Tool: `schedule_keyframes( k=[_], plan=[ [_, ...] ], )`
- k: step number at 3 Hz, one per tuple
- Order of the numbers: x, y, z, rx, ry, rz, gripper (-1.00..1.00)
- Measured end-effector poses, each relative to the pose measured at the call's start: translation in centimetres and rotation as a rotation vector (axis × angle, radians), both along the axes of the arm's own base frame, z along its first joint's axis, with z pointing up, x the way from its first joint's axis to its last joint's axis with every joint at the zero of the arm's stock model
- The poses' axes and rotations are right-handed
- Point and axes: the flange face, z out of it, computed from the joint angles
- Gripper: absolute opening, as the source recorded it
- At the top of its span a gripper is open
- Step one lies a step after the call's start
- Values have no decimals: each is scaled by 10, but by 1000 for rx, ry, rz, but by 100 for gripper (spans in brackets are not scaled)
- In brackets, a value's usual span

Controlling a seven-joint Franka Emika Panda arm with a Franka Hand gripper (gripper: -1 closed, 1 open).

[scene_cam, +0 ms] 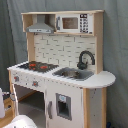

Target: Play with the kitchen

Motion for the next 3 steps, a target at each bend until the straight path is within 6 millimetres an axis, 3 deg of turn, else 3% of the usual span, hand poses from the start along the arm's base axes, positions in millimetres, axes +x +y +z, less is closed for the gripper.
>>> schedule_keyframes(
  k=[1, 3],
  plan=[
    [-19, 10, 26, -27, -48, 18, 100],
    [-29, 10, 98, -103, -85, -23, 100]
  ],
)
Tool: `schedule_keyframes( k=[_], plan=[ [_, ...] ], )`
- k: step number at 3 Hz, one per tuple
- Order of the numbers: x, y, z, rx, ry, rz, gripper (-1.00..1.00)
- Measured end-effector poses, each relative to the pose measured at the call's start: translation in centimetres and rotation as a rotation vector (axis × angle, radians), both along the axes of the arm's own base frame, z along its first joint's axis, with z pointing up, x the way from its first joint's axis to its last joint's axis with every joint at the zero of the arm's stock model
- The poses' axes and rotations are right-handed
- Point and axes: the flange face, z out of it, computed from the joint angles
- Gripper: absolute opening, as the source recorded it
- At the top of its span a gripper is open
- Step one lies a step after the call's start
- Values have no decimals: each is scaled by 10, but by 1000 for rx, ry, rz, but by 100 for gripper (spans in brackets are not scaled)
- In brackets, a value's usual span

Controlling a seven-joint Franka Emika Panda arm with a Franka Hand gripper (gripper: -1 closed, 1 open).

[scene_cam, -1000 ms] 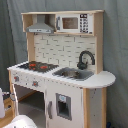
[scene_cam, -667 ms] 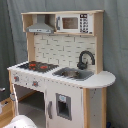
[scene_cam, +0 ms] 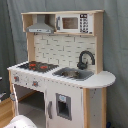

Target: Play with the kitchen

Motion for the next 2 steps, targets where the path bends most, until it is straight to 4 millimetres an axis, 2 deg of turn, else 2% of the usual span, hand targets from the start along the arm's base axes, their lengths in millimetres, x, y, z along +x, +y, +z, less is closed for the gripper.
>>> schedule_keyframes(
  k=[2],
  plan=[
    [-6, -2, 44, -123, 69, -32, 100]
  ],
)
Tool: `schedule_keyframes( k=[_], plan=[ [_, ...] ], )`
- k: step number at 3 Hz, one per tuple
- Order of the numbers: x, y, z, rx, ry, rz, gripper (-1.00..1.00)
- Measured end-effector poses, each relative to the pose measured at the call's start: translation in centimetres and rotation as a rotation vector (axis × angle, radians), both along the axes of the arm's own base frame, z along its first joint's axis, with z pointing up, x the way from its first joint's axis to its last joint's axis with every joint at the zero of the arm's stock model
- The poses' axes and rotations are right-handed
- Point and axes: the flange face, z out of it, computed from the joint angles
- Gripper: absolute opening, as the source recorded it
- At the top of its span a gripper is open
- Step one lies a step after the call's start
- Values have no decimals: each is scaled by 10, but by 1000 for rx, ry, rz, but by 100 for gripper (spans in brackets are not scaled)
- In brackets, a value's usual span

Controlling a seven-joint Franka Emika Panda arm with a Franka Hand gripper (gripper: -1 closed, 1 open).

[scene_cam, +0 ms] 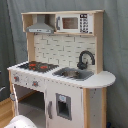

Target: Play with the kitchen

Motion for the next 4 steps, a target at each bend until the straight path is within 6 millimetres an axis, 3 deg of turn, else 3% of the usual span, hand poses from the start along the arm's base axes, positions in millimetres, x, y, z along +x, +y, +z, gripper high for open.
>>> schedule_keyframes(
  k=[2, 4],
  plan=[
    [-8, -9, 34, -115, 88, -35, 100],
    [-19, -35, 64, -194, 173, -74, 100]
  ],
)
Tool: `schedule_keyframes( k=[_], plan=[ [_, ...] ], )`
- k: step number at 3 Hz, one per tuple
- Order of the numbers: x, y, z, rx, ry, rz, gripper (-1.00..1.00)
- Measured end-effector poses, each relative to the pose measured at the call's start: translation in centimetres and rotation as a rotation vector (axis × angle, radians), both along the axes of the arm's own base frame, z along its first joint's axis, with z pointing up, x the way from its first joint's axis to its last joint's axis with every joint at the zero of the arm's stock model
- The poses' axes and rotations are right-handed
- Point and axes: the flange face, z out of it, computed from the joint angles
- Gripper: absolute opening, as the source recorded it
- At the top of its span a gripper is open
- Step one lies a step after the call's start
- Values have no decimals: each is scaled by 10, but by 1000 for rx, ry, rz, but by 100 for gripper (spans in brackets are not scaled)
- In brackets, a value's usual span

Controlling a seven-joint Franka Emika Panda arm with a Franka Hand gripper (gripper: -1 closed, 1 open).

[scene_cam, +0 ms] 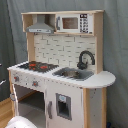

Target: Play with the kitchen

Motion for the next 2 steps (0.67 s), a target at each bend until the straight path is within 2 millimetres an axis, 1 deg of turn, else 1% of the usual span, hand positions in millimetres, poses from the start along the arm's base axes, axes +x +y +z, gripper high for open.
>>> schedule_keyframes(
  k=[1, 2],
  plan=[
    [-4, -17, 12, -37, 49, -16, 100],
    [-6, -33, 18, -67, 109, -27, 100]
  ],
)
